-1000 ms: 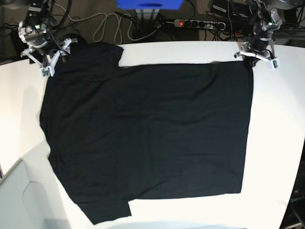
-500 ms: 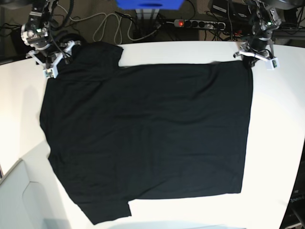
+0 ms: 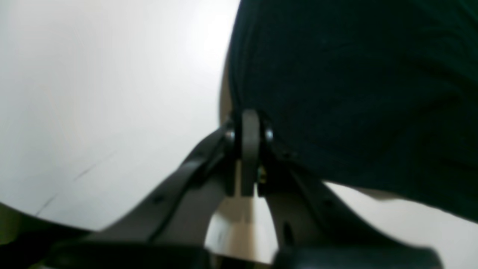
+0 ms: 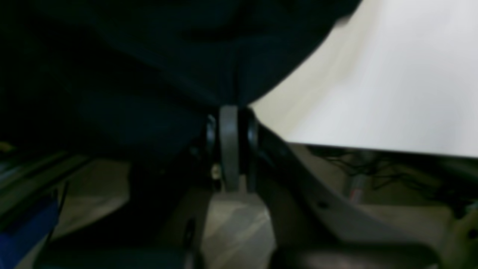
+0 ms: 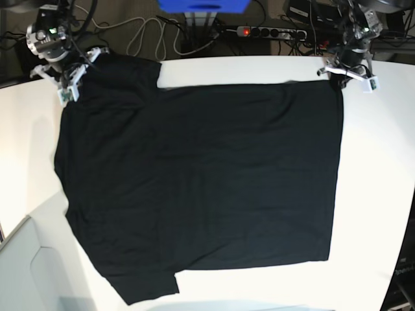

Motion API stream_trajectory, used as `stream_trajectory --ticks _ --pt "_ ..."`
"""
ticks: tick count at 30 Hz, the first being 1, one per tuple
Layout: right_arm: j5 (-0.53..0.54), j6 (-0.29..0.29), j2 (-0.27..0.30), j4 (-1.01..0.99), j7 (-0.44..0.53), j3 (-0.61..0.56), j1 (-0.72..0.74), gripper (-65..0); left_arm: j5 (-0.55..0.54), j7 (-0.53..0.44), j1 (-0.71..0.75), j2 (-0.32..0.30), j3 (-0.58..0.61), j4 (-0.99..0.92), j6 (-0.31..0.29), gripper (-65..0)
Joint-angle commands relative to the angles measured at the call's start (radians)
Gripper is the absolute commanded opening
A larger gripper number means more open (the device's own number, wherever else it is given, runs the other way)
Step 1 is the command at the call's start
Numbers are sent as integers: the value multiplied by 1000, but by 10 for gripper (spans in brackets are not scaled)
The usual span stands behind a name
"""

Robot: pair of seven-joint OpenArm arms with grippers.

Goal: Fold the T-shirt properly
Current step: 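Close both grippers on the shoulder corners of the shirt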

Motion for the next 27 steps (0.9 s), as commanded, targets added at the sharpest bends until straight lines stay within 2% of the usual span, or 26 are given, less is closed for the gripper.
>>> stream_trajectory --ticks 1,10,17,27 --pt "7 11 5 44 16 5 -9 -648 4 7 18 -9 -6 31 1 -650" --pt "11 11 2 102 21 39 -22 -648 6 8 61 -9 -6 186 7 -650" --pt "11 11 7 102 19 93 18 -648 6 10 49 -9 -52 199 4 -650" --pt "11 11 7 100 14 83 77 -648 10 10 23 -13 -63 211 4 -650"
